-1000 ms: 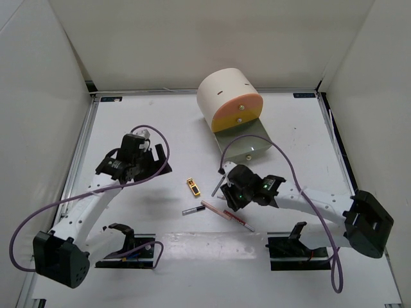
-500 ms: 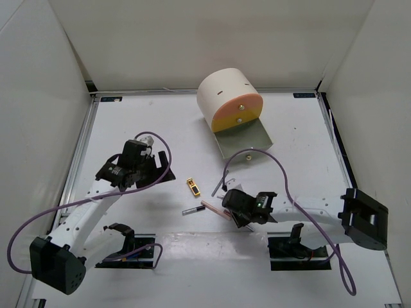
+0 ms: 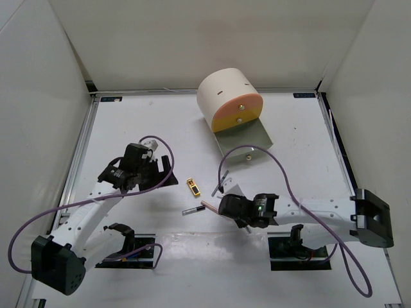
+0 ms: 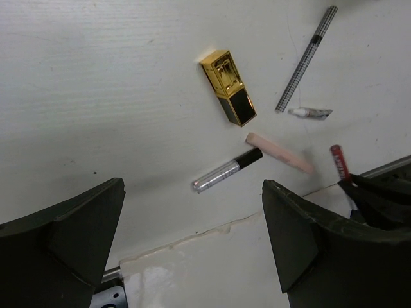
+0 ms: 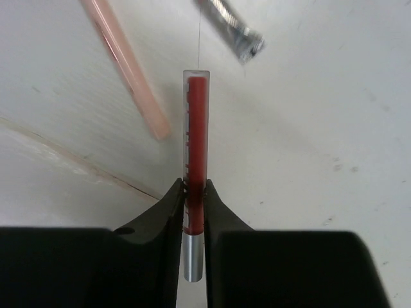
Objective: Organize the makeup
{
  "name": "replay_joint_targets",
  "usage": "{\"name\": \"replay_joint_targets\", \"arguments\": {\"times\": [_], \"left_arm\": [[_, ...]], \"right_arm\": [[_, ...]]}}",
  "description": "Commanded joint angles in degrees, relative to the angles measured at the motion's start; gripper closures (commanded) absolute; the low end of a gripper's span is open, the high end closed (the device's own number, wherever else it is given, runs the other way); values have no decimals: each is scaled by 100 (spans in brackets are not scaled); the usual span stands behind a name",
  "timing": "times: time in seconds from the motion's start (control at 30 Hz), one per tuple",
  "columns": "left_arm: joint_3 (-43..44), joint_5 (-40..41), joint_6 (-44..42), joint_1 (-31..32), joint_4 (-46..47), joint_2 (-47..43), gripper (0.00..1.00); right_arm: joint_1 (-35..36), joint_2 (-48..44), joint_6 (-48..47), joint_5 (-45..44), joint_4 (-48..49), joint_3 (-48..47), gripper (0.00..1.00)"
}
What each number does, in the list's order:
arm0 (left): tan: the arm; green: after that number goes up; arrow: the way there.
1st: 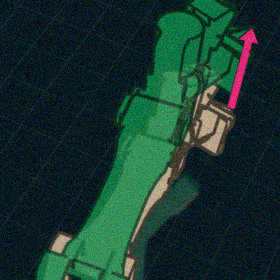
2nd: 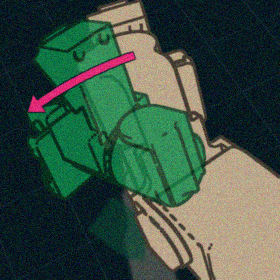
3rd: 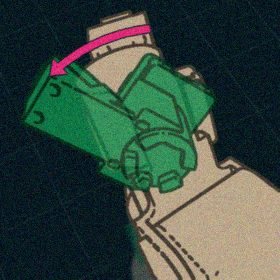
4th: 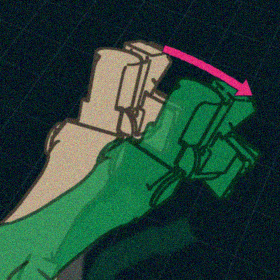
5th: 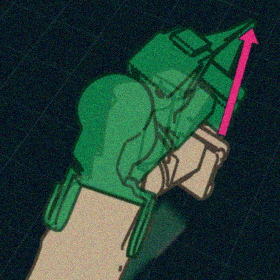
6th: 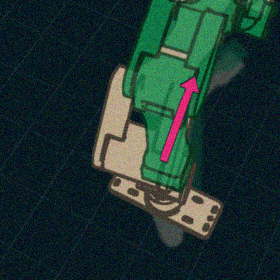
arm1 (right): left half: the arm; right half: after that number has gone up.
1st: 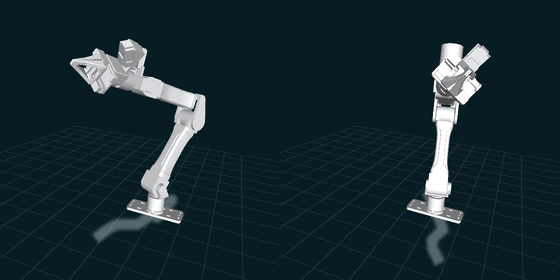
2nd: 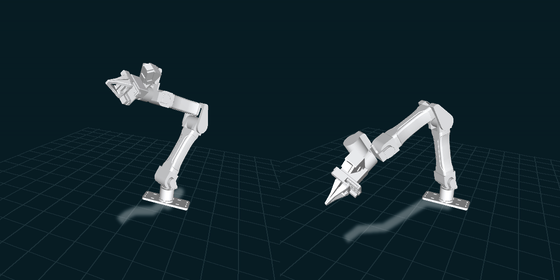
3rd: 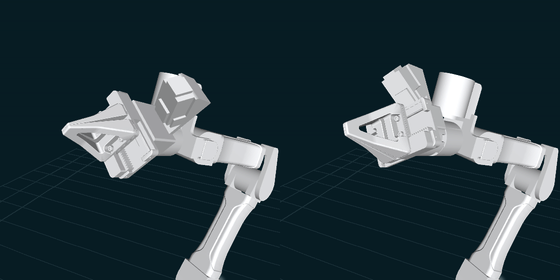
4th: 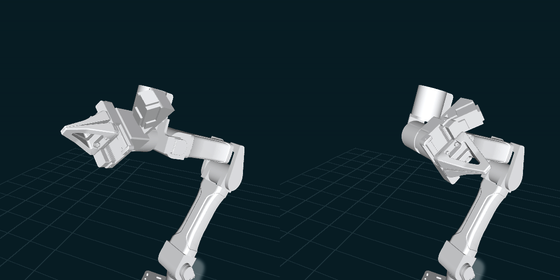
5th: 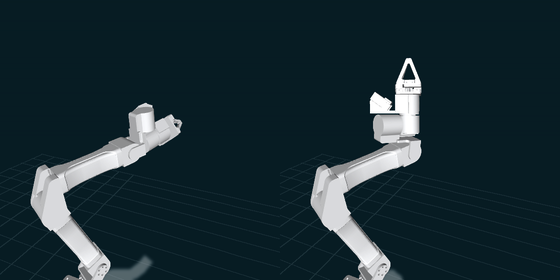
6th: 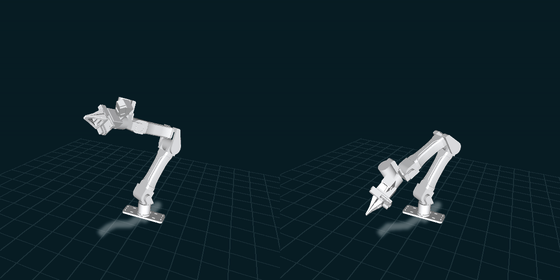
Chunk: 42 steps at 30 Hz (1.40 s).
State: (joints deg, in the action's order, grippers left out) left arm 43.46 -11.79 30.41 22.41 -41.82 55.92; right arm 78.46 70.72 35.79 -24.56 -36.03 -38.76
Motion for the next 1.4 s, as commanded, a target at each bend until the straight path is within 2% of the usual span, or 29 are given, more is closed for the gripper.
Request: {"name": "replay_joint_targets", "arguments": {"times": [0.0,0.1,0.13,0.2,0.23,0.3,0.4,0.53,0.57,0.6,0.67,0.73,0.9,0.93,0.97,1.03,1.07,1.17,1.27,1.37], "left_arm": [[-110,-350,-202,61,140,-116,2],[-189,-438,-351,201,174,-178,2],[-224,-560,-430,280,244,-161,2],[-242,-684,-510,412,297,-73,2],[-216,-684,-536,561,315,-12,2],[-145,-509,-580,746,333,67,2],[-145,-262,-624,1080,525,86,4],[-215,-193,-686,1537,807,419,4],[-189,-70,-712,1834,807,681,5],[-146,262,-704,2011,764,822,6],[-40,335,-791,2318,877,1121,6],[13,300,-870,2399,983,1210,6],[154,493,-888,2584,913,1527,7],[171,511,-888,2619,878,1658,8],[189,581,-879,2697,843,1685,9],[224,599,-844,2768,842,1755,10],[215,617,-827,2855,808,1773,10],[215,616,-695,2996,676,1826,16],[172,582,-660,3067,518,1843,18],[154,582,-756,3111,526,1949,20]], "right_arm": [[-93,-462,-168,-707,-545,-823,100],[-672,-603,-992,-1148,-38,-1115,100],[-1213,-586,-1291,-1113,225,-1168,100],[-1796,-463,-1888,-1130,859,-1378,100],[-2460,-410,-1909,-1130,1035,-1519,100],[-3305,-287,-1437,-1025,1422,-1843,100],[-3923,-76,-752,-884,2020,-1898,98],[-4084,486,-241,-1532,2513,-1994,97],[-4119,661,-65,-1674,2652,-2012,97],[-4171,732,215,-1727,2758,-1960,97],[-4242,768,533,-1745,3109,-1820,94],[-4330,873,1007,-1798,3567,-1617,94],[-4471,1119,1448,-1834,4306,-1362,89],[-4523,1189,1587,-1764,4289,-1405,86],[-4575,1225,1606,-1694,4245,-1449,77],[-4646,1382,1668,-1623,4018,-1563,71],[-4664,1418,1694,-1518,3947,-1573,60],[-4787,1331,1694,-1219,3849,-1538,53],[-4743,1050,1484,-1131,3849,-1441,36],[-4787,664,1256,-1025,3814,-1292,34]]}}
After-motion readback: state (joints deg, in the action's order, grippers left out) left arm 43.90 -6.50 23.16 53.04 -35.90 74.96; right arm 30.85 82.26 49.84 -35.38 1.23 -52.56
